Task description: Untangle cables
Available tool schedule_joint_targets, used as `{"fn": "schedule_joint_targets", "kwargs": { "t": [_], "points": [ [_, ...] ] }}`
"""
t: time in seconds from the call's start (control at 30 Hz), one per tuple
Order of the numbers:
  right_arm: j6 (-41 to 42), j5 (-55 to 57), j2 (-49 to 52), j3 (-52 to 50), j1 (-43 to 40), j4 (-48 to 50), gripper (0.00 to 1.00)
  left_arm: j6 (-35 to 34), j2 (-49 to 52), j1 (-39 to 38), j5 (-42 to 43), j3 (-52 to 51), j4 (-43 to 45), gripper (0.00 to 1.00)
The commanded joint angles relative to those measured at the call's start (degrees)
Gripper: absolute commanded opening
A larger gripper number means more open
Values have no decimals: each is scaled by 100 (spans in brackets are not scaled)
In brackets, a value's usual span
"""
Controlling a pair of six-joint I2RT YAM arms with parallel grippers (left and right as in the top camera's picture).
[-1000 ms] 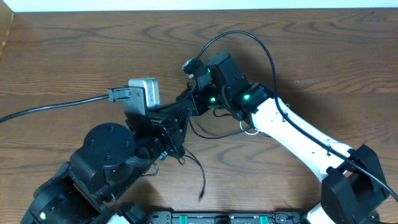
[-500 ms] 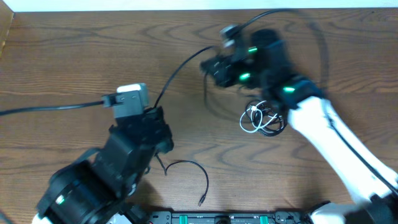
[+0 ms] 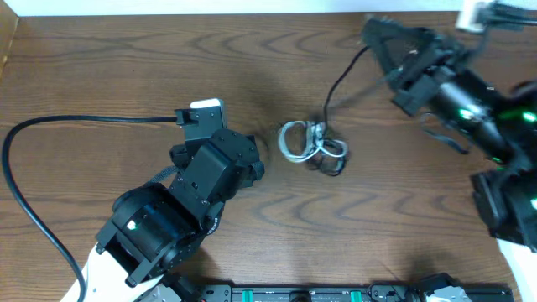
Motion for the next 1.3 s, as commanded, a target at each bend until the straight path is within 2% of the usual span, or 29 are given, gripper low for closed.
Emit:
{"fn": "schedule_joint_targets", "kwargs": {
  "t": [0.0, 0.1, 0.17, 0.27, 0.37, 0.43, 0.6, 0.73, 0.97, 1.13, 1.2, 1.27],
  "points": [
    [197, -33, -39, 415, -37, -31, 2, 28, -24, 24, -33, 20, -33, 80],
    [-192, 98, -39, 614, -44, -221, 2, 31, -24, 24, -33, 20, -85, 81],
    [-590, 608, -39, 715, -55, -734, 2, 31, -24, 24, -31, 20, -120, 81],
    [-1268, 2240, -26, 772, -57, -1873, 2, 31, -24, 24, -20, 20, -142, 80],
    [-1495, 3729, 74, 772, -57, -2793, 1, 28, -24, 24, -15, 20, -140, 80],
    [-1574, 4011, 166, 772, -57, -3088, 1, 28, -24, 24, -15, 20, -138, 80],
    [-1613, 3709, 297, 1064, -59, -3178, 1, 28, -17, 24, -15, 20, -142, 81],
    [-1613, 3069, 455, 1934, -57, -3401, 1, 31, -17, 24, -15, 20, -170, 80],
    [-2002, 2962, 1460, 3602, -57, -5300, 1, 33, -17, 24, 103, 20, -173, 81],
    [-2002, 2747, 2168, 3698, -57, -6218, 1, 74, -17, 24, 601, 20, -98, 80],
    [-2004, 2468, 2430, 3698, -57, -6387, 1, 535, -17, 24, 990, 20, 13, 81],
    [-2002, 2098, 2726, 3698, -52, -6524, 1, 1335, -17, 24, 1759, 20, 258, 80]
  ]
}}
